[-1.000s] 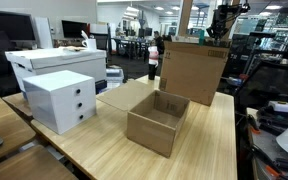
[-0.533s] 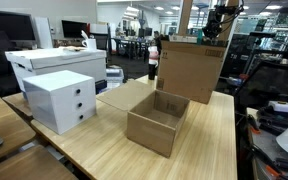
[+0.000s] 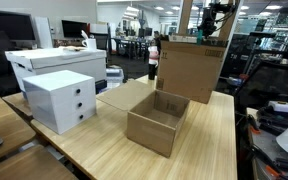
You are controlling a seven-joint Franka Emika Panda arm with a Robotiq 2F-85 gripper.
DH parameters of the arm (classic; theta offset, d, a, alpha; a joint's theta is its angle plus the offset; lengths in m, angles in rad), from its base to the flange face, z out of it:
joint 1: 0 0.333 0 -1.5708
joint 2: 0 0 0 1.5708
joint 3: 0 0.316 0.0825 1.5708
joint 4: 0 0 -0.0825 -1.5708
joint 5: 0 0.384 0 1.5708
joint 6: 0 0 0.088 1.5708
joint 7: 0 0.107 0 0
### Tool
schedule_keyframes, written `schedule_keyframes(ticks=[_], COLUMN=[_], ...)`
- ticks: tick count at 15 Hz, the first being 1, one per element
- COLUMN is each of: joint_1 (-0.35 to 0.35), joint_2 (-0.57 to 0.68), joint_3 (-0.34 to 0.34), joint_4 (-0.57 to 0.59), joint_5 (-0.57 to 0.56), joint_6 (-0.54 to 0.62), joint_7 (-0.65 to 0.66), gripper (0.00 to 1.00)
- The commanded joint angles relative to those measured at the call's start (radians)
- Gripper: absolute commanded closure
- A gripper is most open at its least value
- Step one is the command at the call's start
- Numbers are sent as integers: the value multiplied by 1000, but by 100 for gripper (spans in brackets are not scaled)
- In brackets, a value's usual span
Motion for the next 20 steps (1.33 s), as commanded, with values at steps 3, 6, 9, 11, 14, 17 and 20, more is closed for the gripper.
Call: schedule_keyframes(ticks=[3,6,9,11,14,17,20], joint_1=[33,44,71,94,118,121,110], joint_2=[62,55,-7,-64,-173,-278,-397], joint_3=[22,27,34,42,62,95,146], joint_4=[108,107,34,-41,-185,-317,-448], joint_5=[-15,-36,-67,-103,-149,-164,-181], joint_6=[-118,-167,-168,-148,-152,-159,-161], joint_7=[43,97,212,311,473,603,754], gripper=[96,96,96,96,96,96,96])
